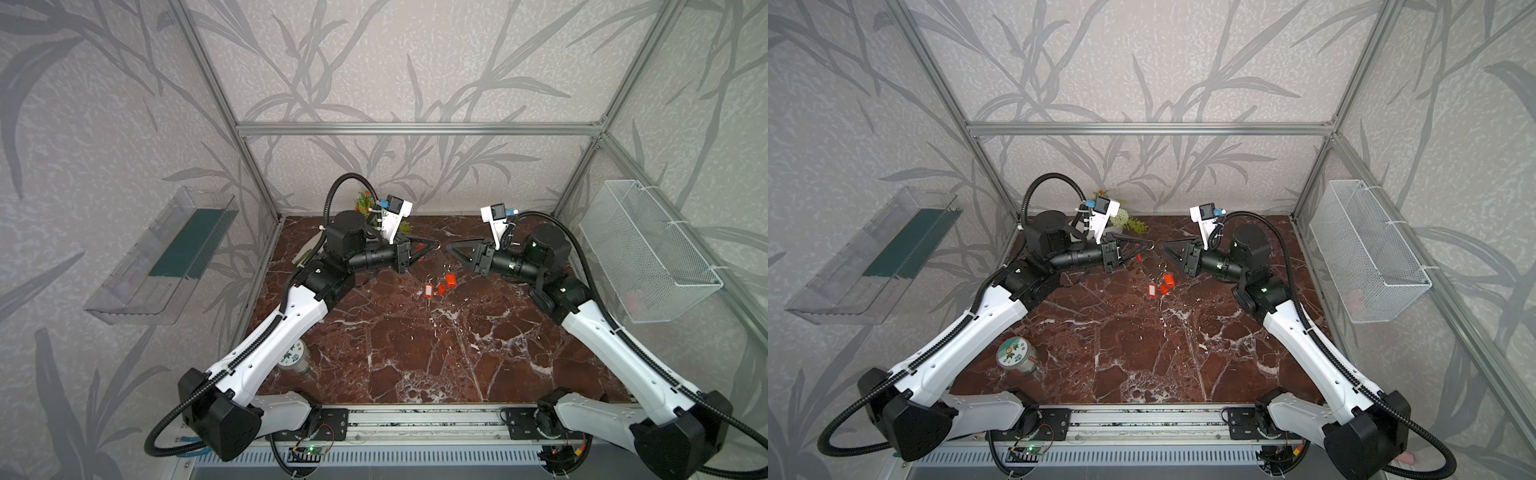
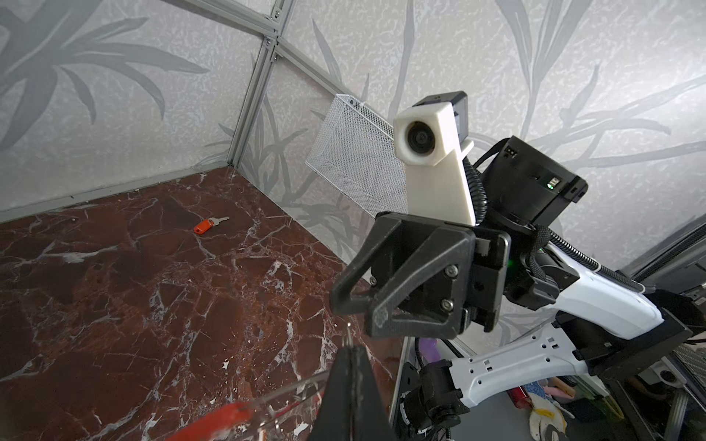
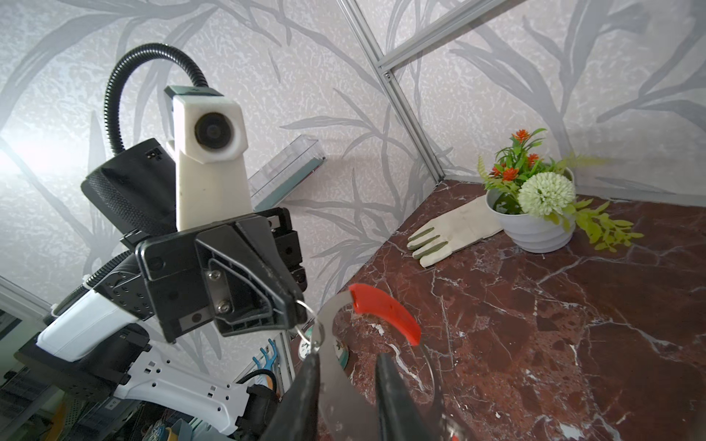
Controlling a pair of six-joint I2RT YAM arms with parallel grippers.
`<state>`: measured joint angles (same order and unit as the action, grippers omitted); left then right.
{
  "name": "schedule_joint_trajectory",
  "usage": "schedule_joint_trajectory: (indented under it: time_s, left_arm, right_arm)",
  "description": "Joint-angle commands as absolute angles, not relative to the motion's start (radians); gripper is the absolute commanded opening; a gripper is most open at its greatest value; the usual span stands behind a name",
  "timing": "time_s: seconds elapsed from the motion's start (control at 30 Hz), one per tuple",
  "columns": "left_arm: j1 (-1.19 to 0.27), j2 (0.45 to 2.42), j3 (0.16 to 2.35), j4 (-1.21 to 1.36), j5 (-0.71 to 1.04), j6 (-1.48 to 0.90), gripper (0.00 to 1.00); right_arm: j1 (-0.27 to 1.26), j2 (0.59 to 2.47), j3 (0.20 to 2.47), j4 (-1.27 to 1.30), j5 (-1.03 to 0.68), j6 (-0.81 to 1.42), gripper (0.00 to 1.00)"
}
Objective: Put the keys on the keyring
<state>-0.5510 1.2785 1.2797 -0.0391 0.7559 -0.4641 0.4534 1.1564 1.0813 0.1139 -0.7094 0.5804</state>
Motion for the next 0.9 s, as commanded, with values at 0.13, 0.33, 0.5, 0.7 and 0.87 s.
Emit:
schedule_joint_trajectory:
  time_s: [0.13,0.33,0.5,0.7,0.87]
  left_arm:
    - [-0.556,1.246,1.277,0.028,0.760,-0.486,0.00]
    - [-0.559,1.244,1.278,0.023,0.771,-0.486,0.00]
    - [-0.560,1.246,1.276,0.020,0.782,-0.486,0.00]
    - [-0.561,1.244,1.276,0.016,0.782,-0.482,0.00]
    - [-0.560,1.244,1.276,0.012,0.781,-0.479,0.00]
  right_arm:
    - [0.496,1.188,1.129,0.175,-0.718,0.589,0.25]
    - [0.500,1.193,1.131,0.182,-0.703,0.592,0.21]
    - [0.499,1.206,1.143,0.204,-0.707,0.607,0.19]
    - [0.499,1.213,1.141,0.208,-0.716,0.617,0.16]
    - [0.500,1.213,1.140,0.198,-0.729,0.615,0.09]
